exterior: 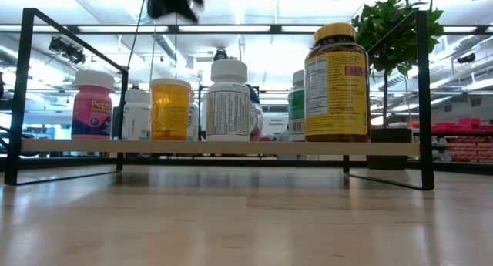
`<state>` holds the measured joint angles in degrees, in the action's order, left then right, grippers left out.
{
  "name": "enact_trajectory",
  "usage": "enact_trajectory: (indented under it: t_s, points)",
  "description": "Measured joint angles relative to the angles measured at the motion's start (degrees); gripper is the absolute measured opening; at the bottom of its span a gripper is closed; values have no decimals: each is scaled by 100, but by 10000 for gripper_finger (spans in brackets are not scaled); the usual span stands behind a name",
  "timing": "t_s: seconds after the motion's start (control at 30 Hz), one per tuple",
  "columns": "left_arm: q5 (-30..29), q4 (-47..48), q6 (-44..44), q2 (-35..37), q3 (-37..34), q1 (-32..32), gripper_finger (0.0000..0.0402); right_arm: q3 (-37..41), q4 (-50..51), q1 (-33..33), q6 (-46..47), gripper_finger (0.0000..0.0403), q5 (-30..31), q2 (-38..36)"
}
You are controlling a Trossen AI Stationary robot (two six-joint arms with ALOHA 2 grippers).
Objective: Pick and place medicine bottles onto shelf by color
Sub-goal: Return to Home Position
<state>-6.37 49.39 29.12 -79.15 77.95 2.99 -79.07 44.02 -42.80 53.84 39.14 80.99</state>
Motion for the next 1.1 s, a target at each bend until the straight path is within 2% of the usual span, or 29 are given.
enact_trajectory:
  t_s: [0.1, 0.23, 0.33, 0.4, 0.57, 0.87, 0.93, 1.0, 1.1]
  points:
    - [-159, -256, 23, 228, 250, 256, 172, 0, -286, 316, -228, 35, -304, -14]
    - [-1182, -426, -121, 652, 326, 782, 172, 0, -812, 796, -639, 35, -1108, -63]
    - [-1918, -438, -118, 911, 322, 1185, 171, 0, -1168, 1044, -850, 35, -1313, -66]
    - [-2082, -453, -127, 1056, 319, 1407, 170, 0, -1316, 1127, -948, 35, -1325, -66]
    - [-2101, -451, -379, 1390, 319, 1772, 147, 0, -1319, 1249, -921, 35, -1327, -66]
    - [-2076, -500, -860, 2060, 282, 1918, 71, 0, -1292, 1245, -501, 35, -1295, -66]
    - [-2029, -930, -880, 2328, -70, 1918, 43, 0, -1292, 1234, -394, 35, -1146, -66]
    - [-1840, -1780, -882, 2720, -755, 1918, 14, 0, -1292, 1211, -271, 35, -1006, -66]
    - [-1367, -3348, -877, 3505, -2049, 1916, 9, 0, -1292, 1158, -45, 35, -865, -66]
